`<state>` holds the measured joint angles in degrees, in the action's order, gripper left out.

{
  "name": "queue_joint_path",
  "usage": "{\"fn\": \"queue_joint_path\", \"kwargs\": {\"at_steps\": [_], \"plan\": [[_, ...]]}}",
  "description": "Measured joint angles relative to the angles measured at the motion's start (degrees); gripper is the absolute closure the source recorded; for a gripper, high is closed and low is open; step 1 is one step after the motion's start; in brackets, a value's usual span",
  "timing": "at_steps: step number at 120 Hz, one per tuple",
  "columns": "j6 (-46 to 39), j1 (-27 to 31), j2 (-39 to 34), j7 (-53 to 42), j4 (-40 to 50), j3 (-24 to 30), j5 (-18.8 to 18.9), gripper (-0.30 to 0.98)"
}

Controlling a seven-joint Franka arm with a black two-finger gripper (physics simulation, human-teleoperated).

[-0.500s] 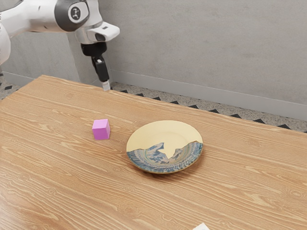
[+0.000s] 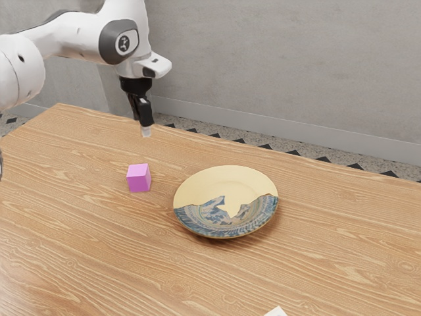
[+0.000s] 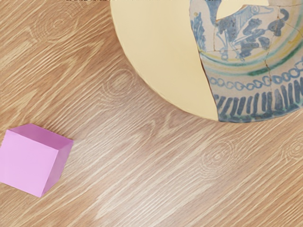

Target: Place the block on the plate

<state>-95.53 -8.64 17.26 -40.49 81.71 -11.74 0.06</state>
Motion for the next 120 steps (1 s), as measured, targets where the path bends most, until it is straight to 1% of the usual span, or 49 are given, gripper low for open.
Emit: {"fn": "queue_joint_path", "kwargs": {"at_steps": [6,20,24,29,33,39,56,72,84,98,120], "plan": [[0.12,0.11,4.47,-0.26,-4.04,-0.52,-0.50,0.00],[1.40,2.19,11.61,-0.78,-12.78,-0.44,-1.92,0.00],[1.78,3.75,13.44,-0.92,-14.82,0.29,-2.34,0.00],[2.06,6.50,14.89,-1.08,-16.19,2.69,-2.59,0.00],[2.25,8.04,15.55,-1.24,-16.76,4.03,-2.66,0.00],[2.60,8.80,16.13,-1.52,-17.17,4.70,-2.70,0.00],[4.60,9.20,15.04,-2.21,-17.42,4.61,-2.77,0.00],[5.60,9.00,14.71,-2.68,-17.55,4.37,0.78,0.00],[4.47,11.26,15.50,-3.87,-17.08,4.23,0.35,0.00],[3.02,14.36,21.05,-6.55,-20.45,4.39,-0.89,0.00],[0.42,15.99,26.55,-10.21,-23.35,4.97,-2.13,0.00]]}}
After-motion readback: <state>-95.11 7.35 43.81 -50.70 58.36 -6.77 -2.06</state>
